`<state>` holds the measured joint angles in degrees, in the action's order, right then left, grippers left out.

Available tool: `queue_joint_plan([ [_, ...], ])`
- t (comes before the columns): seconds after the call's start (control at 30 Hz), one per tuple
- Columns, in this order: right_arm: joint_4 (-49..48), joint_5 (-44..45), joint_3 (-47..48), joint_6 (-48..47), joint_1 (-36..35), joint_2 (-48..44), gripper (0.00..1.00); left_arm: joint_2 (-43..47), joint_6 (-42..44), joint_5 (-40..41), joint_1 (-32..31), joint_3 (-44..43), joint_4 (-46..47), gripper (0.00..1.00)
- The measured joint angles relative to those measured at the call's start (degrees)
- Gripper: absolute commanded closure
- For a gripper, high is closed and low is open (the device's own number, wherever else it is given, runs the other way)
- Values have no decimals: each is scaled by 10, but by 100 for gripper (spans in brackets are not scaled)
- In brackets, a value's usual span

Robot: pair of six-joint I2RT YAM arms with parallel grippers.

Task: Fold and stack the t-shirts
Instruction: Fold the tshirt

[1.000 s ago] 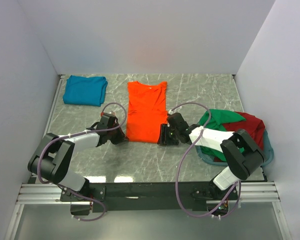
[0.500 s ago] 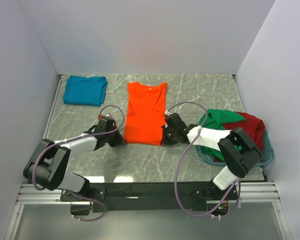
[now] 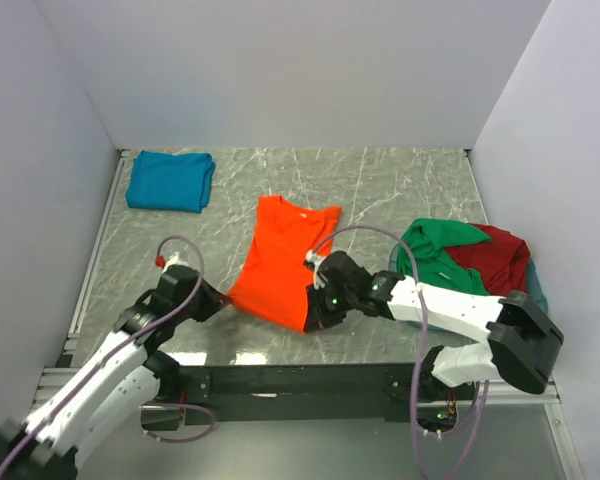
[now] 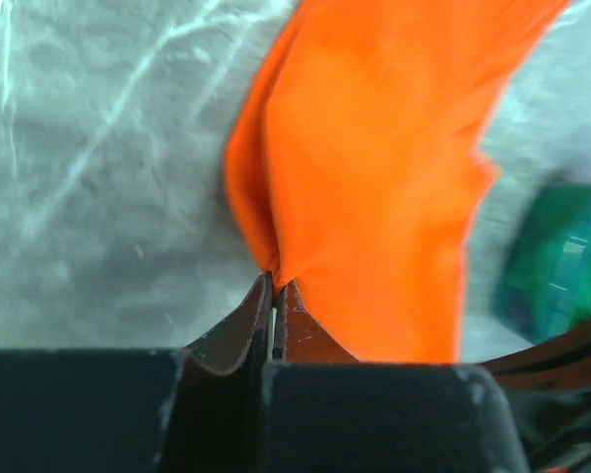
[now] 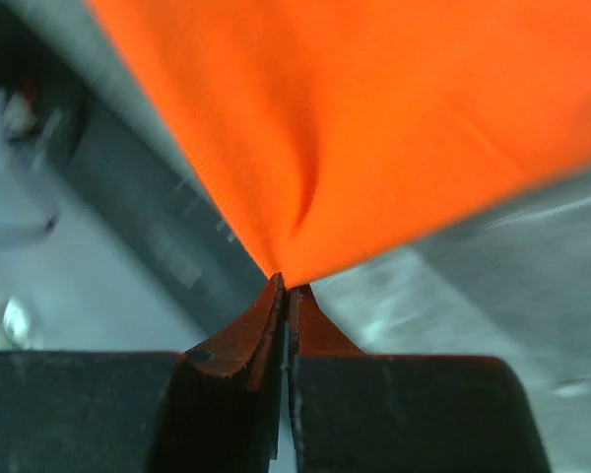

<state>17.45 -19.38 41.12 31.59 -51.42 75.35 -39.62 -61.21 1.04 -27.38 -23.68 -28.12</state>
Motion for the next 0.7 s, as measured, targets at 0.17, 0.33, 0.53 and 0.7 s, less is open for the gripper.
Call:
queue_joint_plan([
  [0.17,24,-62,3,15,-66,-52,100,135,-49,10,-8,-21,-113,99],
  [0.33,15,-122,8,33,-76,-96,100,193,-77,26,-10,-90,-202,99],
  [0.53,-5,-152,8,48,-76,-123,100,211,-84,42,-12,-149,-248,99],
  [0.7,-7,-149,9,48,-69,-134,100,202,-78,54,-12,-165,-250,99],
])
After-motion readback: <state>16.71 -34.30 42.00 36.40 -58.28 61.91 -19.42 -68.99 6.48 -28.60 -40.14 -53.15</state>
